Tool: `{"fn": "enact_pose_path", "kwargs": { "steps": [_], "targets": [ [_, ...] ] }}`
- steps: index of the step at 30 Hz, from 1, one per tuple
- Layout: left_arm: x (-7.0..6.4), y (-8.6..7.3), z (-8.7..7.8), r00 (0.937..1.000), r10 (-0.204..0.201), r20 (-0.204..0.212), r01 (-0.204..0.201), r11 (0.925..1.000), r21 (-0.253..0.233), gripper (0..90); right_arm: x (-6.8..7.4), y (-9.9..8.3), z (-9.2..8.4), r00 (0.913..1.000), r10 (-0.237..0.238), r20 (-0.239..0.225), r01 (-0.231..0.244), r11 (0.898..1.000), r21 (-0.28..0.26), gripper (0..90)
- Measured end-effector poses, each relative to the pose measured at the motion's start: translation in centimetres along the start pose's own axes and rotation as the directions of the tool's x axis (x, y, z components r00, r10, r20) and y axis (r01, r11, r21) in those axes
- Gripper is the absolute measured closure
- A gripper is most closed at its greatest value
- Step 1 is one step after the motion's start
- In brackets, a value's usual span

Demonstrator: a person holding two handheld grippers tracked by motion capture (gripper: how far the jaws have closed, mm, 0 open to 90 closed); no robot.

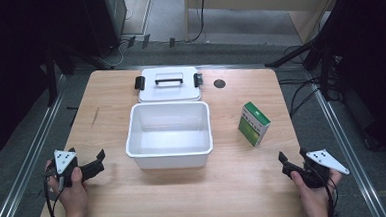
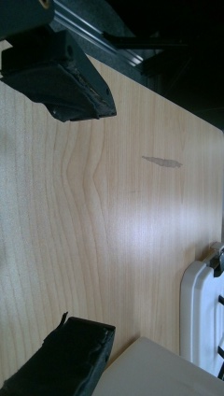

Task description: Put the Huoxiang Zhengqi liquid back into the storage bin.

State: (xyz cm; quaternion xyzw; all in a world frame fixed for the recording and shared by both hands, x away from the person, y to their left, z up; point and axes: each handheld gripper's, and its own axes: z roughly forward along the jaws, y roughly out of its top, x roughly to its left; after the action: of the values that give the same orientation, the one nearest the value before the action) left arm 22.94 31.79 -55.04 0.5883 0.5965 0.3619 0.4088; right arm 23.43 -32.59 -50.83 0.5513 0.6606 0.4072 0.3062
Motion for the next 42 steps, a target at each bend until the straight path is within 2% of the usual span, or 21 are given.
{"fn": "enact_pose_path", "kwargs": {
  "steps": [4, 6, 12, 17, 18, 21, 23, 25, 26, 27, 28, 32, 33, 34, 35, 36, 37, 38, 40, 41, 42],
  "targets": [
    [-0.3, -0.1, -0.1, 0.9996, 0.021, -0.018, -0.021, 0.9998, -0.006, 0.5, 0.6, 0.8, 0.2, 0.9975, -0.043, -0.057, 0.046, 0.997, 0.062, 24.1],
    [-0.4, 0.0, 0.0, 0.9987, 0.022, -0.046, -0.022, 0.9997, 0.009, 0.6, 0.9, 1.1, 0.5, 0.9953, -0.057, -0.079, 0.064, 0.993, 0.095, 24.0],
    [-0.5, 0.1, 0.3, 0.9990, 0.031, -0.033, -0.030, 0.9986, 0.043, 0.6, 1.9, 2.1, 1.3, 0.9891, -0.114, -0.093, 0.128, 0.979, 0.161, 24.1],
    [-0.6, 0.2, 0.4, 0.9983, 0.054, -0.021, -0.053, 0.9972, 0.053, 0.6, 2.1, 3.5, 2.3, 0.9794, -0.170, -0.109, 0.192, 0.949, 0.249, 25.3],
    [-0.7, 0.2, 0.4, 0.9984, 0.054, -0.018, -0.053, 0.9971, 0.054, 0.6, 2.1, 3.5, 2.3, 0.9794, -0.170, -0.109, 0.192, 0.949, 0.249, 25.3],
    [-0.7, 0.2, 0.5, 0.9983, 0.055, -0.018, -0.054, 0.9968, 0.059, 0.6, 2.2, 4.6, 3.0, 0.9708, -0.190, -0.146, 0.231, 0.904, 0.359, 26.0],
    [-0.7, 0.2, 0.5, 0.9984, 0.055, -0.016, -0.053, 0.9964, 0.066, 0.6, 2.4, 5.1, 3.5, 0.9639, -0.216, -0.156, 0.263, 0.868, 0.421, 25.6],
    [-0.7, 0.2, 0.5, 0.9984, 0.054, -0.015, -0.053, 0.9965, 0.065, 0.6, 2.6, 5.7, 3.8, 0.9594, -0.234, -0.157, 0.281, 0.842, 0.460, 25.4],
    [-0.7, 0.2, 0.5, 0.9984, 0.054, -0.015, -0.053, 0.9965, 0.065, 0.6, 2.6, 6.0, 3.9, 0.9584, -0.237, -0.160, 0.285, 0.834, 0.472, 25.4],
    [-0.7, 0.2, 0.5, 0.9985, 0.053, -0.015, -0.052, 0.9966, 0.064, 0.6, 2.6, 6.0, 3.9, 0.9584, -0.237, -0.160, 0.285, 0.834, 0.472, 25.4],
    [-0.6, 0.2, 0.5, 0.9986, 0.052, -0.014, -0.051, 0.9966, 0.065, 0.6, 2.6, 6.3, 4.0, 0.9575, -0.236, -0.166, 0.288, 0.828, 0.481, 25.4],
    [-0.6, 0.2, 0.5, 0.9987, 0.048, -0.014, -0.047, 0.9968, 0.064, 0.6, 2.6, 7.6, 4.7, 0.9623, -0.208, -0.175, 0.271, 0.793, 0.546, 25.1],
    [-0.6, 0.2, 0.5, 0.9988, 0.048, -0.013, -0.047, 0.9968, 0.064, 0.6, 2.8, 7.9, 4.8, 0.9607, -0.212, -0.179, 0.277, 0.782, 0.558, 24.8],
    [-0.6, 0.2, 0.5, 0.9988, 0.048, -0.012, -0.047, 0.9968, 0.064, 0.6, 3.1, 8.4, 5.1, 0.9562, -0.225, -0.187, 0.292, 0.763, 0.577, 24.2],
    [-0.6, 0.2, 0.5, 0.9989, 0.046, -0.013, -0.045, 0.9969, 0.064, 0.6, 3.1, 8.4, 5.1, 0.9562, -0.225, -0.187, 0.292, 0.763, 0.577, 24.2],
    [-0.6, 0.2, 0.5, 0.9988, 0.047, -0.012, -0.046, 0.9968, 0.065, 0.6, 3.5, 8.9, 5.3, 0.9514, -0.246, -0.185, 0.308, 0.749, 0.587, 23.7],
    [-0.6, 0.2, 0.5, 0.9988, 0.048, -0.012, -0.047, 0.9967, 0.066, 0.6, 3.5, 8.9, 5.3, 0.9514, -0.246, -0.185, 0.308, 0.749, 0.587, 23.7],
    [-0.6, 0.2, 0.6, 0.9988, 0.049, -0.011, -0.048, 0.9966, 0.068, 0.6, 3.9, 9.3, 5.6, 0.9466, -0.271, -0.174, 0.320, 0.732, 0.602, 22.8],
    [-0.6, 0.2, 0.6, 0.9987, 0.050, -0.012, -0.049, 0.9964, 0.070, 0.6, 4.2, 9.6, 5.9, 0.9437, -0.286, -0.166, 0.326, 0.716, 0.617, 22.3],
    [-0.6, 0.2, 0.6, 0.9986, 0.052, -0.012, -0.051, 0.9962, 0.071, 0.6, 4.3, 9.7, 6.0, 0.9436, -0.286, -0.167, 0.326, 0.710, 0.624, 21.9],
    [-0.6, 0.2, 0.6, 0.9985, 0.053, -0.013, -0.052, 0.9961, 0.071, 0.6, 4.3, 9.7, 6.0, 0.9436, -0.286, -0.167, 0.326, 0.710, 0.624, 21.9]
  ]
}}
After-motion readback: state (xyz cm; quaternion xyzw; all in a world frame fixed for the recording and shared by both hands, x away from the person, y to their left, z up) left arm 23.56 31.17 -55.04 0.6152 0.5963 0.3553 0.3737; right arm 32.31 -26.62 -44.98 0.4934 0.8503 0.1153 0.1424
